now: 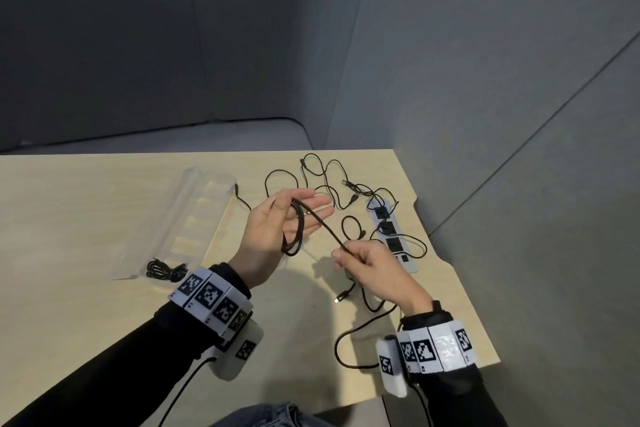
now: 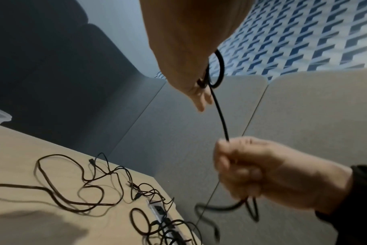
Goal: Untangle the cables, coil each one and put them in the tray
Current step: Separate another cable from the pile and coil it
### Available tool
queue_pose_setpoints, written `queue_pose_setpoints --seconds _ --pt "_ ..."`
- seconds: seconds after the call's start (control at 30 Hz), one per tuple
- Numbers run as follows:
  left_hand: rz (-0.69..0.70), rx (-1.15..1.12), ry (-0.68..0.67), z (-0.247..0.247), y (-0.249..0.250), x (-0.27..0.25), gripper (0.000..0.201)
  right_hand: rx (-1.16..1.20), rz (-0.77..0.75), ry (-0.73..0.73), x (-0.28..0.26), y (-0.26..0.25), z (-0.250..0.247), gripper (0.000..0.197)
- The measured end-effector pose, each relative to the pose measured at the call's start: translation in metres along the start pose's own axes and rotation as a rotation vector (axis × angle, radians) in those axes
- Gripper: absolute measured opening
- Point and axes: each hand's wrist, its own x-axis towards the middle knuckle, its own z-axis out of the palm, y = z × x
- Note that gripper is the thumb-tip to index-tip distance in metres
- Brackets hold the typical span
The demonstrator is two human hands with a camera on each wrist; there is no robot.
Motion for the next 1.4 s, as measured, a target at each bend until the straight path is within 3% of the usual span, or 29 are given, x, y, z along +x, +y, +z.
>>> queue_pose_setpoints --seconds 0.1,0.23,0.33,0.47,0.6,0.67,0.8,0.9,0.97,1.07,1.27,1.4 --pt "0.044 -0.084 0.064 0.003 0.011 0.005 0.033 -0.192 0.04 -0.056 -0.001 0.004 0.008 0.031" --pt "0.092 -0.067 0.208 -0.002 0.021 0.012 0.033 -0.188 0.04 -0.063 -0.005 0.004 0.012 0.034" --pt "0.113 -0.116 0.312 -0.009 0.021 0.016 0.034 -0.128 0.013 -0.092 -0.006 0.005 0.007 0.042" --pt "0.165 -0.124 0.4 -0.022 0.026 0.022 0.033 0.047 -0.033 -0.049 -0.007 0.013 -0.007 0.024" --pt "0.214 0.073 0.472 -0.033 0.025 0.026 0.032 0.317 -0.013 0.106 -0.015 0.011 -0.022 0.011" --pt "0.234 0.211 0.486 -0.035 0.02 0.027 0.032 0.311 0.003 0.128 -0.018 0.009 -0.027 0.011" --pt "0.351 0.49 0.503 -0.047 0.015 0.035 0.03 0.03 -0.012 -0.07 -0.03 -0.007 -0.032 0.028" --pt "0.476 0.653 0.549 -0.059 0.021 0.04 0.028 0.057 -0.029 -0.118 -0.045 -0.014 -0.046 0.038" --pt "0.549 0.814 0.452 -0.063 0.021 0.04 0.026 0.116 -0.086 -0.045 -0.051 -0.02 -0.052 0.039" --pt "0.613 1.234 0.137 -0.063 0.006 0.036 0.034 0.18 -0.154 0.133 -0.051 -0.028 -0.054 0.039" --pt "0.337 1.683 -0.287 -0.048 -0.025 0.028 0.059 0.22 -0.236 0.286 -0.05 -0.04 -0.057 0.031" --pt "0.273 1.692 -0.588 -0.045 -0.03 0.02 0.068 0.215 -0.23 0.379 -0.04 -0.028 -0.063 0.03"
